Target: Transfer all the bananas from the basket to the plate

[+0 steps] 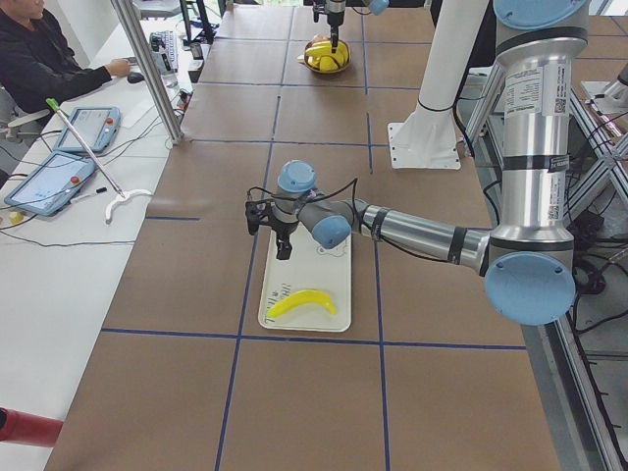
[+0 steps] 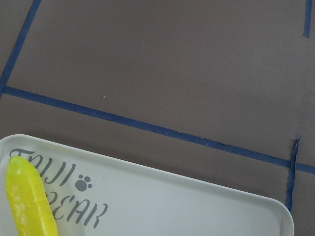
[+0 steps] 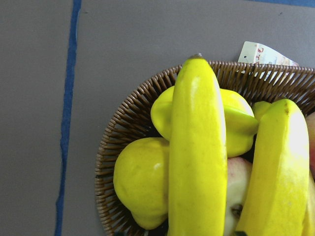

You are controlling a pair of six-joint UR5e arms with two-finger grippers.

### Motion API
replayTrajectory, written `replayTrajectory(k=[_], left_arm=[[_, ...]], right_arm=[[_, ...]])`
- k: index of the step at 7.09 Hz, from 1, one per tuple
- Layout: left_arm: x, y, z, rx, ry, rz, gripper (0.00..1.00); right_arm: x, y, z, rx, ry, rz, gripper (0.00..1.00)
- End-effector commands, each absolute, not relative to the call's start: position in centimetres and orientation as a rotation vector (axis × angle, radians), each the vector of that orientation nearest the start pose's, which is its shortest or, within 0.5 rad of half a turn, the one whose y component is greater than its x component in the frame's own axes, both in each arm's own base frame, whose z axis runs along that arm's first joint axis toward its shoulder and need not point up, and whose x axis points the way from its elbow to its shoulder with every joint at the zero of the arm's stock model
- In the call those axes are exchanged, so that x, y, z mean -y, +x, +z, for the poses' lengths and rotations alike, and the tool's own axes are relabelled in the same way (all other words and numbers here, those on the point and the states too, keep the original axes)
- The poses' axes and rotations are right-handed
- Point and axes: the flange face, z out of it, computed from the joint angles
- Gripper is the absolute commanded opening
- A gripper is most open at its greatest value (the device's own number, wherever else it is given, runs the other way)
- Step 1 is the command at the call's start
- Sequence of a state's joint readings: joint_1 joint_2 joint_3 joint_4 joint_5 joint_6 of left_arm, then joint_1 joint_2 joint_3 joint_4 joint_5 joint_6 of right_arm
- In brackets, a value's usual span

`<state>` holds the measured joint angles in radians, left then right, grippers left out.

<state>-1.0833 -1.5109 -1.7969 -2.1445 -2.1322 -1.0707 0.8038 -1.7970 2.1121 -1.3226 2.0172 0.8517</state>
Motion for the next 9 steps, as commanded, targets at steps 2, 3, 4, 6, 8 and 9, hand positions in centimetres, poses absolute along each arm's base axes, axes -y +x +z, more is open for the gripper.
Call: replayTrajectory(k=[2,3,4,6,8,9], left_arm=[[47.2,15.9,51.9,-0.886,0.133,-0.336,0.99],[47.2,16.0,52.1,-0.884,0.131,-0.337,0.99],[47.2,16.0,52.1,-0.884,0.131,-0.337,0.99],[47.2,16.0,52.1,-0.884,0.131,-0.337,0.99],[47.2,16.0,52.2,-0.883,0.13,-0.338,0.99],[47.2,16.0,52.2,-0.883,0.13,-0.338,0.99]], right_arm=[[36.6,-22.9,49.4,0.681,0.047,-0.041,0.78],[36.6,-22.9,49.3,0.685,0.047,-0.04,0.77],[36.6,-22.9,49.3,0.684,0.046,-0.04,0.75],[36.6,-22.9,49.3,0.686,0.044,-0.04,0.4],[36.5,-22.8,48.9,0.697,0.042,-0.043,0.15],[36.4,-22.4,48.1,0.726,0.033,-0.045,0.06]])
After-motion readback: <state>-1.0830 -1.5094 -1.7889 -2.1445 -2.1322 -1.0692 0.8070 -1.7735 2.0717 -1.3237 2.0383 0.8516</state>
